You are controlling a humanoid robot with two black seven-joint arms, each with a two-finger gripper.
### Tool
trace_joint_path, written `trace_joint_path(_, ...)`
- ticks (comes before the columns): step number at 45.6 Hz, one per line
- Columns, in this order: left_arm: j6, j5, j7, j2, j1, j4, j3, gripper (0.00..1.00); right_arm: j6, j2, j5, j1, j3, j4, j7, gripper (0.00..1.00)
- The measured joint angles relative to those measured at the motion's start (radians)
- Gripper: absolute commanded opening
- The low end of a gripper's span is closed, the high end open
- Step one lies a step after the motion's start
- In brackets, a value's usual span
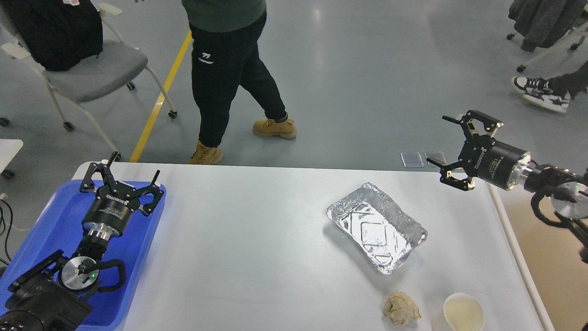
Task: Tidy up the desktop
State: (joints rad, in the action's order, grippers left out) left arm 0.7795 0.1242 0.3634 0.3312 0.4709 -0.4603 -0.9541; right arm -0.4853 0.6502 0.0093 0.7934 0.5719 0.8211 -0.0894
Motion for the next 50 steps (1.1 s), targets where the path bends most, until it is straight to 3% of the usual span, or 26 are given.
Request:
trace_joint_path(12, 0.000, 0.000, 0.000, 0.000, 0.000, 0.000, 0.000, 0.99, 0.003, 0.202, -0.070, 0.183, -0.295, 0.141, -0.001, 1.00)
trace_joint_path(29, 0.000, 0.000, -0.001, 0.000, 0.000, 0.000, 0.000, 0.99, 0.000, 0.395, -0.201, 0.664, -0.937, 0.371, 0.001, 1.00)
trace_joint_path(39, 0.000, 0.000, -0.002, 0.000, 0.000, 0.000, 0.000, 0.99, -0.002, 0.402, -0.282, 1.005, -1.340, 0.528, 0.004, 1.00)
trace_joint_path(50, 0.000, 0.000, -0.002, 0.000, -0.001, 0.000, 0.000, 0.99, -0.010, 0.221, -0.305, 1.373, -1.770, 0.673, 0.052, 1.00)
